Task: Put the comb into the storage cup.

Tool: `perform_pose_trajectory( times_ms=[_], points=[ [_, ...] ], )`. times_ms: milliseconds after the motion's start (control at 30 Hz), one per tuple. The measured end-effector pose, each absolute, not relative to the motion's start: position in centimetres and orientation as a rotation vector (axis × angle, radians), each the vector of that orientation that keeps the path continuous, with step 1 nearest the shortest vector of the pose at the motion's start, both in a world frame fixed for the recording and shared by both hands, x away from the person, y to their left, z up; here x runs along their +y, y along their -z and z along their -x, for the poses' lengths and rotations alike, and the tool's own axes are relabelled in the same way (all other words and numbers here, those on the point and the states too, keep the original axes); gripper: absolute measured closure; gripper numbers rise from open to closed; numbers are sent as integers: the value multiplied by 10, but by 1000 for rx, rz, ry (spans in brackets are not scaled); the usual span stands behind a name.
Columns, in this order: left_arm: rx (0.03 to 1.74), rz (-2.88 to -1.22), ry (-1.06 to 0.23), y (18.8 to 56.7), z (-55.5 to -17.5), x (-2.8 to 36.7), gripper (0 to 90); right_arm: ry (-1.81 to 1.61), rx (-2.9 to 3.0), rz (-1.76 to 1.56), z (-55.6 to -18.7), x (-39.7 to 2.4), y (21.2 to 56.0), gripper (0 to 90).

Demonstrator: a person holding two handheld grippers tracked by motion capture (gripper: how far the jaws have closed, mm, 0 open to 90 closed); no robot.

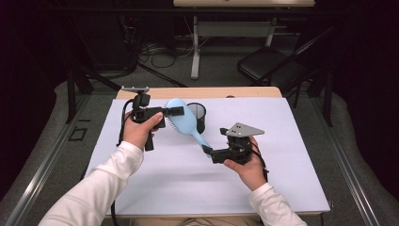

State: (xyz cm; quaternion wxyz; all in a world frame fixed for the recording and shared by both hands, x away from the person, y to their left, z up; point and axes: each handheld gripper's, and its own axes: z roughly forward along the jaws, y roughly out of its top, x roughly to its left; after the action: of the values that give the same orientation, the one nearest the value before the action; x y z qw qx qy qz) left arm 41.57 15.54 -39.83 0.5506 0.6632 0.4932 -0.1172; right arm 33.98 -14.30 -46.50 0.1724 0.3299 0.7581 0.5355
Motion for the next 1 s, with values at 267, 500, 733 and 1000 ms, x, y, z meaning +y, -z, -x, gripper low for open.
perform_pose_trajectory(
  times_ms=[267,500,733,1000],
  points=[
    [1160,-1571,251,394,-422,155,514,-1527,2164,-930,-338,-144,464,0],
    [1156,-1581,214,390,-428,155,514,-1492,2160,-941,-338,-145,464,0],
    [1152,-1584,177,386,-432,154,514,-1492,2150,-958,-338,-148,464,0],
    [1135,-1589,117,378,-436,153,514,-1504,2128,-978,-341,-153,462,0]
  ],
)
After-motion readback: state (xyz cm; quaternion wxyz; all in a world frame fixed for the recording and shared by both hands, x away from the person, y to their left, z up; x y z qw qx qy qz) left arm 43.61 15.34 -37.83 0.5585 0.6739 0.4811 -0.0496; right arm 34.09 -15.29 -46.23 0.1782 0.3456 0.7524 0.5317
